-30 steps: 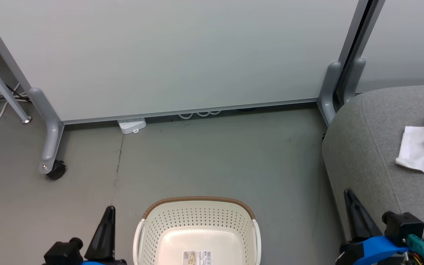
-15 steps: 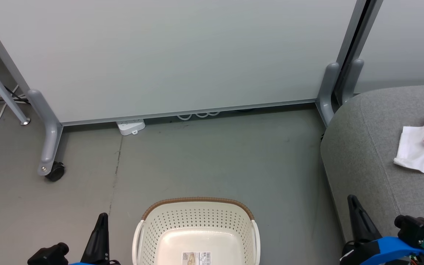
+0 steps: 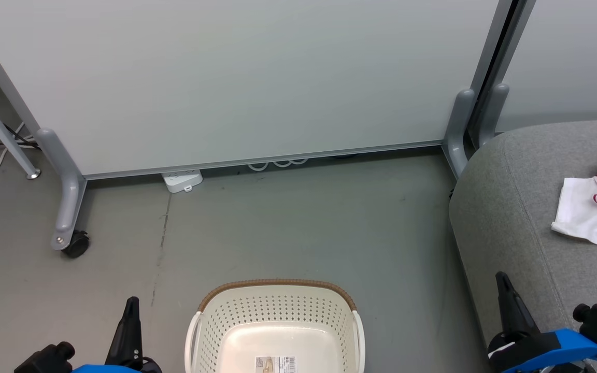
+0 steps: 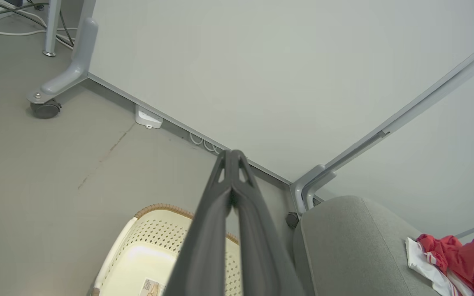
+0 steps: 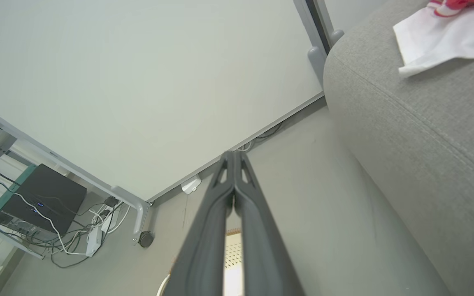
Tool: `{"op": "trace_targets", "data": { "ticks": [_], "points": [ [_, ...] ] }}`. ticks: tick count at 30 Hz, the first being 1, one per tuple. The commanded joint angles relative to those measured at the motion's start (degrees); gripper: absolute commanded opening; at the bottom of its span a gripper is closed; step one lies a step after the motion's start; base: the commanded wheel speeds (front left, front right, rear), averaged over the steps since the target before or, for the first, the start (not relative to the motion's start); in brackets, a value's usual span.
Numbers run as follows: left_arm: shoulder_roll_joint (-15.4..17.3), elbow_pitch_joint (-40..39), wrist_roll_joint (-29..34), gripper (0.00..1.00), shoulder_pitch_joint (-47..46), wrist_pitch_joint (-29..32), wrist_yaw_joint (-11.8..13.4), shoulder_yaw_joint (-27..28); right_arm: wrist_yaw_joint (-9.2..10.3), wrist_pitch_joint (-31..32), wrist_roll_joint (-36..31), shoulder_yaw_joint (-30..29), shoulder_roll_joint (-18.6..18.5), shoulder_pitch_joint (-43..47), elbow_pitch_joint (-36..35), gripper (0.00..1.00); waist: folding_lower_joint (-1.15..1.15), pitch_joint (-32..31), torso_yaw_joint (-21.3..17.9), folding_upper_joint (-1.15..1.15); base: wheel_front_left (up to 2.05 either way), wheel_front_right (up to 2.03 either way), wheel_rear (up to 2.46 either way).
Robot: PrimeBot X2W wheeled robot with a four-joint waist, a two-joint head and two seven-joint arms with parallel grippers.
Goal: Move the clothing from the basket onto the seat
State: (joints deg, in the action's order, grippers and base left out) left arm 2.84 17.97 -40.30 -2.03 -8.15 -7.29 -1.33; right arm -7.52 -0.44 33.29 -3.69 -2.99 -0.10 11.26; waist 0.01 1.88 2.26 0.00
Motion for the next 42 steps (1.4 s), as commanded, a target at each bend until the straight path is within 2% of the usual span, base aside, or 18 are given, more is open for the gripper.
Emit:
{"op": "trace_targets", "data": {
  "ticks": [1,42],
  "points": [
    [0.5,-1.0,-2.3,0.0,-1.7,0.5,-0.1,0.7,0.01,0.4,2.6,-0.2,0.0,-1.9,-0.5,0.0,0.0,0.0,0.0,0.0,0.0,0.0,0.0],
    [0.5,-2.7,-28.5,0.0,-3.3,7.8,-0.2,4.3,0.03,3.9,32.1,-1.7,0.1,-4.3,1.2,0.0,-0.01,-0.7,-1.0,0.0,0.0,0.0,0.0]
  ]
}}
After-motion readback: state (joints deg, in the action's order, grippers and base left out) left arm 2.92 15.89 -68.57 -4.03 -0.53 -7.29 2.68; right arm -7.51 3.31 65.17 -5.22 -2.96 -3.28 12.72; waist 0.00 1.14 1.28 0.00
